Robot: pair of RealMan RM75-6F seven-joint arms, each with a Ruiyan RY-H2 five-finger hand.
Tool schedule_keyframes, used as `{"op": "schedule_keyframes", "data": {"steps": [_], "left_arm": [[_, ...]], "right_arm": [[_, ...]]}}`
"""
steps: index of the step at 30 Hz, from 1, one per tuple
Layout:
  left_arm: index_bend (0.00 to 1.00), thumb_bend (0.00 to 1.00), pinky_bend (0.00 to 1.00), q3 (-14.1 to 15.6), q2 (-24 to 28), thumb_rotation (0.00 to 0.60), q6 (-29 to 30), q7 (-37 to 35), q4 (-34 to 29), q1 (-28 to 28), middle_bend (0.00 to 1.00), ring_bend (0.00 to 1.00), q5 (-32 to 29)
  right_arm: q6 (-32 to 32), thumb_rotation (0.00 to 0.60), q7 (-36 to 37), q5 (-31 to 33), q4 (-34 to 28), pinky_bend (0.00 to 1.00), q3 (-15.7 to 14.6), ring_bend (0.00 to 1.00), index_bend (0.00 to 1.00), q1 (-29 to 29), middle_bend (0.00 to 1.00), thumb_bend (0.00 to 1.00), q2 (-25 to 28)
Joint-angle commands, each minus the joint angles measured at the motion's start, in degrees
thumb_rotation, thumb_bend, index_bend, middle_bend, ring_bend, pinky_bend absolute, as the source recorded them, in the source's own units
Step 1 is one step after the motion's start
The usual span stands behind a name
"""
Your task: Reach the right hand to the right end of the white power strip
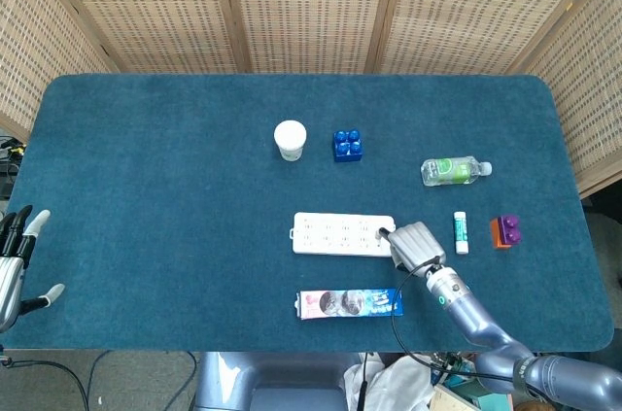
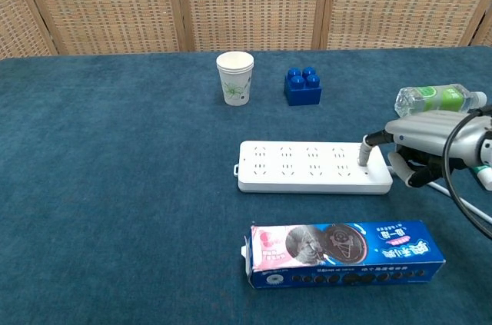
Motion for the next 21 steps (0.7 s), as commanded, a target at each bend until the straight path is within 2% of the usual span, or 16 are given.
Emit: {"op": "schedule_keyframes", "data": {"steps": [1, 9, 12, 13, 14, 15, 16, 17, 18, 19, 20, 21], "left_arm": [[0.00, 0.00, 0.00, -0.01, 0.03, 0.600, 0.04, -0.08, 0.01, 0.02, 0.00, 0.00, 0.01], [0.00, 0.00, 0.00, 0.17, 0.22, 0.600, -0.05, -0.45, -0.02, 0.04, 0.00, 0.00, 0.20], [0.00, 0.00, 0.00, 0.32, 0.37, 0.600, -0.15, -0.69, -0.05, 0.04, 0.00, 0.00, 0.41], [0.00, 0.00, 0.00, 0.37, 0.44, 0.600, -0.14, -0.82, -0.05, 0.06, 0.00, 0.00, 0.51], [0.00, 0.00, 0.00, 0.40, 0.49, 0.600, -0.11, -0.91, -0.04, 0.08, 0.00, 0.00, 0.60], [0.00, 0.00, 0.00, 0.45, 0.53, 0.600, -0.08, -1.01, -0.01, 0.11, 0.00, 0.00, 0.69], [0.00, 0.00, 0.00, 0.51, 0.58, 0.600, -0.08, -1.13, 0.02, 0.14, 0.00, 0.00, 0.78], [0.00, 0.00, 0.00, 0.60, 0.67, 0.600, -0.07, -1.32, 0.04, 0.20, 0.00, 0.00, 0.88], [0.00, 0.00, 0.00, 0.66, 0.77, 0.600, -0.04, -1.43, 0.04, 0.25, 0.00, 0.00, 0.94], [0.00, 0.00, 0.00, 0.68, 0.81, 0.600, 0.00, -1.49, 0.04, 0.28, 0.00, 0.00, 0.97], [0.00, 0.00, 0.00, 0.73, 0.87, 0.600, 0.08, -1.59, 0.02, 0.35, 0.00, 0.00, 1.03], [0.00, 0.00, 0.00, 0.77, 0.95, 0.600, 0.17, -1.75, 0.04, 0.42, 0.00, 0.00, 1.14]], "right_arm": [[1.78, 0.600, 1.98, -1.28, -1.85, 1.00, 1.13, 0.94, 0.27, -0.16, 0.90, 0.86, 1.21], [8.87, 0.600, 8.86, -6.33, -10.41, 1.00, 5.32, 0.94, 0.27, -1.81, 0.90, 0.87, 8.57], [16.98, 0.600, 14.53, -12.08, -13.21, 1.00, 5.72, 0.94, 0.27, -5.76, 0.90, 0.86, 11.69], [19.53, 0.600, 16.45, -14.35, -13.08, 1.00, 5.27, 0.93, 0.27, -7.11, 0.88, 0.84, 12.10], [22.43, 0.600, 18.27, -16.37, -12.57, 0.98, 4.91, 0.90, 0.27, -8.57, 0.86, 0.77, 12.33], [25.50, 0.600, 19.83, -18.18, -11.90, 0.90, 4.30, 0.81, 0.27, -10.28, 0.78, 0.59, 12.46], [28.06, 0.600, 20.93, -19.51, -11.07, 0.76, 3.44, 0.64, 0.27, -12.00, 0.64, 0.34, 12.71], [30.26, 0.600, 21.35, -20.58, -10.21, 0.62, 1.93, 0.48, 0.25, -14.13, 0.51, 0.19, 13.49], [31.49, 0.600, 20.29, -20.39, -9.91, 0.41, 0.19, 0.25, 0.20, -16.37, 0.30, 0.05, 14.84], [32.22, 0.600, 19.92, -20.55, -10.11, 0.24, -0.39, 0.08, 0.12, -17.24, 0.13, 0.00, 15.36], [33.28, 0.600, 19.74, -20.70, -10.22, 0.15, -1.18, 0.02, 0.06, -18.53, 0.05, 0.00, 15.94], [34.48, 0.600, 19.60, -20.86, -10.20, 0.08, -1.96, 0.00, 0.01, -19.89, 0.00, 0.00, 16.36]]}}
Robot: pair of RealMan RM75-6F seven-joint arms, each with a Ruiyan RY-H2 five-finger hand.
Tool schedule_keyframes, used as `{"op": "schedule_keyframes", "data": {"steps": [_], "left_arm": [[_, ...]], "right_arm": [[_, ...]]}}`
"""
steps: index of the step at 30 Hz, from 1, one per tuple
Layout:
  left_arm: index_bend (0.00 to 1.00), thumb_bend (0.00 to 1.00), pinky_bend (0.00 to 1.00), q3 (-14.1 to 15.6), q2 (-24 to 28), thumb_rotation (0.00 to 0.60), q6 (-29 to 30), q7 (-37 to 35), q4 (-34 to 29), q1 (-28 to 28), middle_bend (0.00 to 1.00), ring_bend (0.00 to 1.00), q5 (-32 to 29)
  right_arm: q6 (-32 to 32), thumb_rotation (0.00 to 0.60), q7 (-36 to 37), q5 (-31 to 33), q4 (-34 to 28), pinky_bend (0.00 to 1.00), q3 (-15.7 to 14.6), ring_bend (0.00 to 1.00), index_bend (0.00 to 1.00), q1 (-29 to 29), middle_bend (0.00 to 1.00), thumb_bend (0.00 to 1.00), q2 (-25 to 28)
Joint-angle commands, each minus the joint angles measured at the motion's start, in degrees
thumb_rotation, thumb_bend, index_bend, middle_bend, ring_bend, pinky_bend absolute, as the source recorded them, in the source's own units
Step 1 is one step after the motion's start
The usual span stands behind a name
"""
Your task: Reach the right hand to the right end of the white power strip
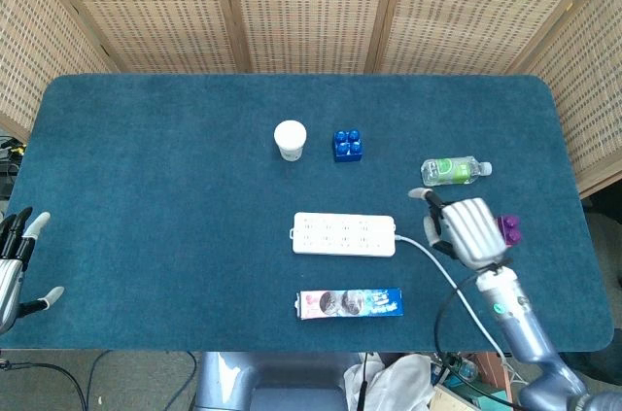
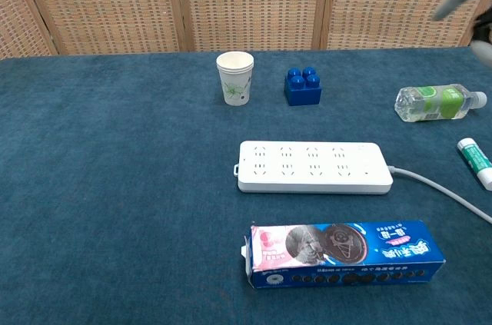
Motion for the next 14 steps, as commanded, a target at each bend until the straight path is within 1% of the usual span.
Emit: {"op": "schedule_keyframes", "data": {"steps": [1, 2, 6, 11, 14], "left_arm": [[0.00, 0.00, 0.00, 0.09, 0.16, 0.600, 0.22, -0.35, 0.02, 0.15, 0.00, 0.00, 0.23], [0.00, 0.00, 0.00, 0.14, 0.25, 0.600, 0.50, -0.65, 0.05, 0.30, 0.00, 0.00, 0.44], [0.00, 0.00, 0.00, 0.45, 0.42, 0.600, 0.77, -1.24, 0.25, 0.50, 0.00, 0.00, 1.22], [0.00, 0.00, 0.00, 0.80, 0.59, 0.600, 0.69, -1.41, 0.39, 0.56, 0.00, 0.00, 1.90], [0.00, 0.00, 0.00, 0.85, 0.66, 0.600, 0.79, -1.59, 0.47, 0.62, 0.00, 0.00, 2.09]], "right_arm": [[6.94, 0.600, 1.10, -3.38, 0.85, 0.04, -4.83, 0.00, 0.00, -7.94, 0.00, 0.00, 3.51], [9.15, 0.600, 0.08, -3.29, 1.78, 0.02, -5.91, 0.00, 0.00, -10.23, 0.00, 0.00, 3.66], [13.51, 0.600, -0.83, -4.01, 4.45, 0.00, -6.88, 0.00, 0.00, -14.05, 0.00, 0.00, 1.99], [13.87, 0.600, -0.40, -3.65, 4.51, 0.00, -7.34, 0.00, 0.00, -15.85, 0.00, 0.00, 1.66], [14.48, 0.600, -0.86, -4.01, 4.34, 0.00, -7.10, 0.00, 0.00, -16.53, 0.00, 0.00, 1.91]]}}
